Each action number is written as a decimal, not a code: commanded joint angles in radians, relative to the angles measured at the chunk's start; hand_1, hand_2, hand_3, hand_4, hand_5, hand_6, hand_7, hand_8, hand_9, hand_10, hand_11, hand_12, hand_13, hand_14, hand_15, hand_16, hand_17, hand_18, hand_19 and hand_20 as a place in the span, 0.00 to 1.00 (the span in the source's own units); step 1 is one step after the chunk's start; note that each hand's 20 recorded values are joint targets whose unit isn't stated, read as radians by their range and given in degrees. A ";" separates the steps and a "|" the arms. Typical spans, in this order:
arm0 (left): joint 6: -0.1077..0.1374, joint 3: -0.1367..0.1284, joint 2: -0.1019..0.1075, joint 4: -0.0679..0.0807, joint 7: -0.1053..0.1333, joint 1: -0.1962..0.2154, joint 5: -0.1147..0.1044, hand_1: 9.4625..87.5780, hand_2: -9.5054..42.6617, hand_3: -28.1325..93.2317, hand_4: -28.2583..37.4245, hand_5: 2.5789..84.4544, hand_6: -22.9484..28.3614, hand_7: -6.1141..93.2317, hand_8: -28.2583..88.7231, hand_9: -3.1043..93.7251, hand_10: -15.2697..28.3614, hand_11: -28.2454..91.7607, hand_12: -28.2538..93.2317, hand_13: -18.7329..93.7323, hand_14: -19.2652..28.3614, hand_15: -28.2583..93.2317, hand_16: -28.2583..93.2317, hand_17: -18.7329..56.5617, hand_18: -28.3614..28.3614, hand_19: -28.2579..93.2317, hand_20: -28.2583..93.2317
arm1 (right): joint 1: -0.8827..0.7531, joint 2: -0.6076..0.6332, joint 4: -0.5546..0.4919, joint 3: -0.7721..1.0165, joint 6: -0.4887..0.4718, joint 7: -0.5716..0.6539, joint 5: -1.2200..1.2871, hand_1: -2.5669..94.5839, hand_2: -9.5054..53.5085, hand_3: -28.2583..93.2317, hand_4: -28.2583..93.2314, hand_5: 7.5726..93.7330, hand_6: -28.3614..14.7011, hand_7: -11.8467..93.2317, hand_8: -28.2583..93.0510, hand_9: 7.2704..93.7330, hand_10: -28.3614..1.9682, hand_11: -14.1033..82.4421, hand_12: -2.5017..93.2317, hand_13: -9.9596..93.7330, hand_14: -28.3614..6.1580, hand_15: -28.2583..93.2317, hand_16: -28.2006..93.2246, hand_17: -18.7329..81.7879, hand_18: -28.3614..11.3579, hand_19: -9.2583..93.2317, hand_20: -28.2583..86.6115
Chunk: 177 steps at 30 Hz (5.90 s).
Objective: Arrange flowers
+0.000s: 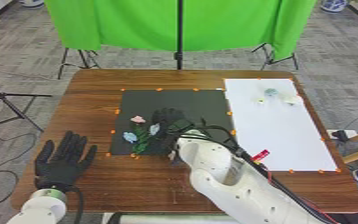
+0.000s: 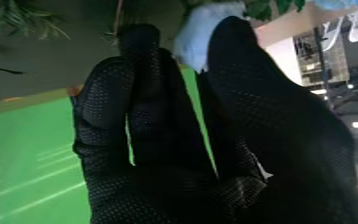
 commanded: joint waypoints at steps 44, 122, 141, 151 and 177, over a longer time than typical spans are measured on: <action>-0.005 -0.005 -0.013 -0.029 0.063 0.081 -0.014 0.23 0.54 0.84 0.00 0.54 0.58 0.30 0.14 0.48 0.69 0.53 0.34 0.47 0.71 0.64 0.16 0.19 0.75 0.57 0.37 | -0.039 0.295 0.072 0.412 0.012 0.186 0.117 0.55 0.00 0.90 0.00 0.47 0.56 0.28 0.13 0.43 0.36 0.27 0.18 0.52 0.37 0.59 0.36 0.42 0.18 0.75 0.41; -0.016 0.014 -0.002 -0.011 0.031 0.065 0.020 0.23 0.54 0.84 0.00 0.54 0.58 0.31 0.13 0.48 0.69 0.54 0.34 0.47 0.71 0.65 0.16 0.19 0.75 0.57 0.37 | -0.050 0.150 -0.203 0.114 0.149 0.091 0.259 0.68 0.00 0.81 0.02 0.80 0.61 0.41 0.39 0.92 0.60 0.28 0.52 0.78 0.64 0.56 0.63 0.55 0.13 0.87 0.63; 0.004 0.020 -0.003 0.012 -0.007 0.037 0.013 0.23 0.54 0.84 0.00 0.54 0.57 0.30 0.14 0.48 0.69 0.53 0.34 0.47 0.71 0.64 0.16 0.19 0.75 0.57 0.37 | 0.008 0.063 -0.088 0.021 0.133 0.168 0.213 0.68 0.00 0.81 0.02 0.78 0.61 0.44 0.36 0.89 0.58 0.30 0.53 0.75 0.62 0.60 0.61 0.53 0.14 0.88 0.61; -0.008 0.011 0.002 0.009 -0.008 0.051 0.036 0.23 0.54 0.84 0.00 0.54 0.58 0.30 0.14 0.48 0.69 0.53 0.34 0.47 0.71 0.64 0.16 0.19 0.75 0.57 0.37 | -0.021 0.065 -0.108 0.041 0.063 0.162 0.184 0.67 0.00 0.81 0.02 0.74 0.59 0.37 0.30 0.86 0.56 0.31 0.53 0.71 0.58 0.64 0.62 0.51 0.12 0.89 0.61; -0.012 0.022 -0.011 0.007 0.010 0.046 0.039 0.23 0.54 0.84 0.00 0.54 0.58 0.30 0.14 0.48 0.68 0.53 0.34 0.47 0.71 0.64 0.16 0.19 0.75 0.57 0.37 | -0.036 0.132 -0.174 0.209 0.084 0.178 0.193 0.60 0.00 0.80 0.03 0.65 0.57 0.26 0.15 0.80 0.46 0.33 0.50 0.66 0.42 0.72 0.60 0.50 0.08 0.90 0.60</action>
